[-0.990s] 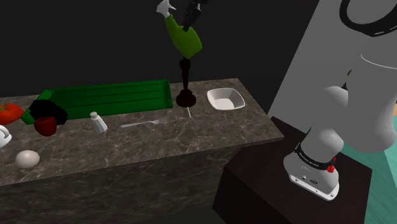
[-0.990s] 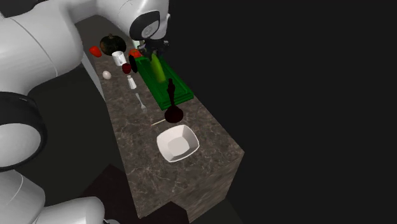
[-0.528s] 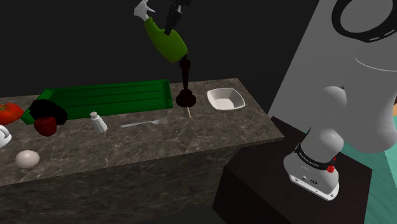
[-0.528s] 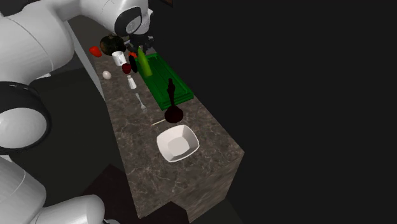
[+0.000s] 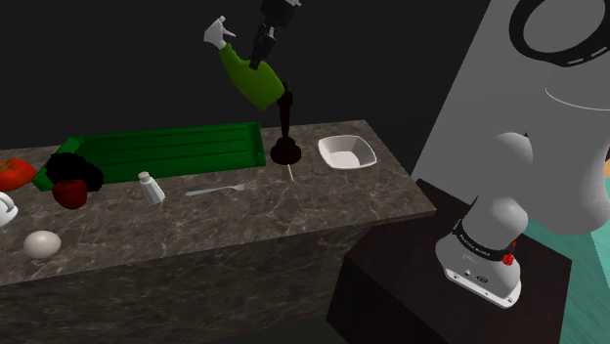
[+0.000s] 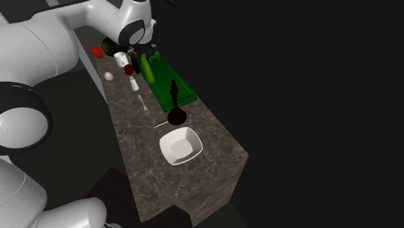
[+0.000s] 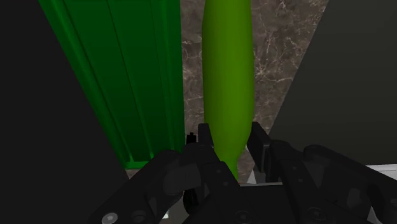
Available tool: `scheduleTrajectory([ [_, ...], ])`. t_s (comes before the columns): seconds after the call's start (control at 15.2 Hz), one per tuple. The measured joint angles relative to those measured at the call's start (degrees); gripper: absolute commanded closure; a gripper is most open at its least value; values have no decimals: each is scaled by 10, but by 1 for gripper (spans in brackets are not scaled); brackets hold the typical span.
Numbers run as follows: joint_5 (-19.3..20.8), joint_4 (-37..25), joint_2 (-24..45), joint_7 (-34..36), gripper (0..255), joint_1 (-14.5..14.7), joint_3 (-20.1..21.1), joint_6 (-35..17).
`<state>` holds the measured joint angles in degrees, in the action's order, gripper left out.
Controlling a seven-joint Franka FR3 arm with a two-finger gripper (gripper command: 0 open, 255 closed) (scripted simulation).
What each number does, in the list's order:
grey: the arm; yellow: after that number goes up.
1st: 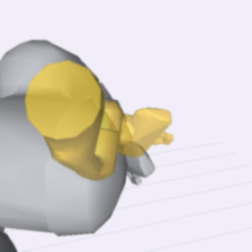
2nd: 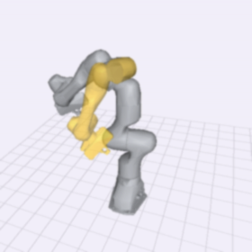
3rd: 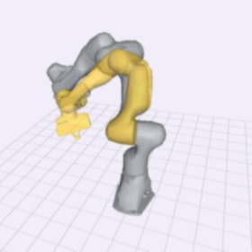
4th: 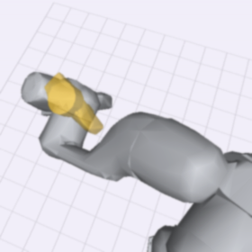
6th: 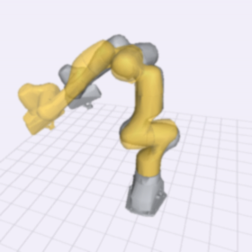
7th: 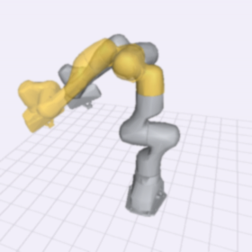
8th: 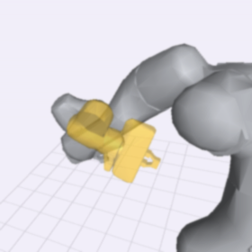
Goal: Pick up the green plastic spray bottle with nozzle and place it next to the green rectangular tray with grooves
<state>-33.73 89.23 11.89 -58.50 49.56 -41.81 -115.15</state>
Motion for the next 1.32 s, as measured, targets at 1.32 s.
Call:
scheduleTrajectory([
  [1.32, -55, 126, 18, -78, 255, 4, 17, -124],
])
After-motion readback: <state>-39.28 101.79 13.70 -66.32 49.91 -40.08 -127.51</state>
